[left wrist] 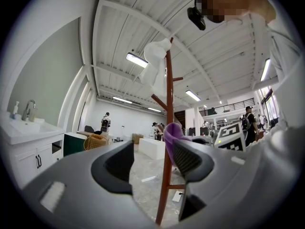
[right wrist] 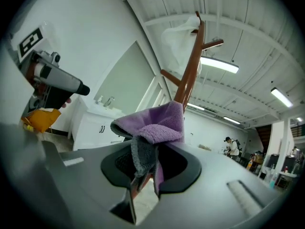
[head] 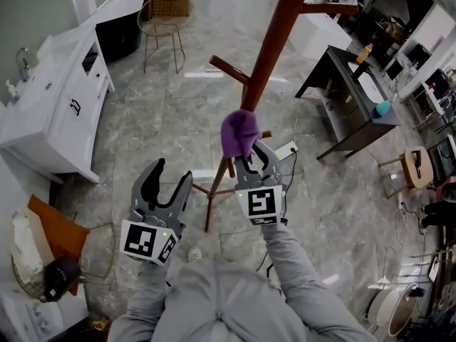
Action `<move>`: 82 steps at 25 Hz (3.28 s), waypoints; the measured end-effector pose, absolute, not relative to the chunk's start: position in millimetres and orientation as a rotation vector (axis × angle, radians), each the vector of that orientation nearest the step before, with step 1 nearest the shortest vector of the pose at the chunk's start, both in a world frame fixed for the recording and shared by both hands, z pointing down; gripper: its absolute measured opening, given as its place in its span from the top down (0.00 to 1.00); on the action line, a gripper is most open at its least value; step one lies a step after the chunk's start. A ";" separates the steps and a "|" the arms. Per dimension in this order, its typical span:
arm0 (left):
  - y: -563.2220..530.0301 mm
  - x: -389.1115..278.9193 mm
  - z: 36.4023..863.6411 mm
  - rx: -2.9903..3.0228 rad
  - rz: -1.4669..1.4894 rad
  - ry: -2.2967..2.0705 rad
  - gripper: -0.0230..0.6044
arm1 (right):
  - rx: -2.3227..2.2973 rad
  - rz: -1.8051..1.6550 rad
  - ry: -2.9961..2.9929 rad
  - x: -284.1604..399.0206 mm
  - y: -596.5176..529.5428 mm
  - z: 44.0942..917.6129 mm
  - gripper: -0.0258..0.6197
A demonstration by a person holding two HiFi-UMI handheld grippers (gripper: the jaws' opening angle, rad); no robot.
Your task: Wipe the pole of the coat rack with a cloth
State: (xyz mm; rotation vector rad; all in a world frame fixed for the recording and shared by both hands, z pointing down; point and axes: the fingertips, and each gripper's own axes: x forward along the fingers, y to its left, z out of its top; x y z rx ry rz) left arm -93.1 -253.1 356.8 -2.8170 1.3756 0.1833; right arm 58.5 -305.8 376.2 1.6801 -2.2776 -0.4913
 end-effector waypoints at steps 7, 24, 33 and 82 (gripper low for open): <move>-253.1 -89.6 362.4 -2.837 0.198 1.377 0.52 | 1.594 -0.373 -2.276 63.2 -303.6 409.7 0.83; -253.6 -87.1 369.8 -2.846 0.192 1.405 0.52 | 1.323 0.019 -2.347 59.1 -291.9 483.7 0.83; -254.5 -88.3 374.5 -2.848 0.185 1.420 0.52 | 1.324 0.370 -2.327 81.4 -295.5 512.2 0.83; -234.9 -78.3 372.7 -2.841 0.180 1.432 0.52 | 1.573 0.606 -2.493 119.5 -284.3 399.9 0.86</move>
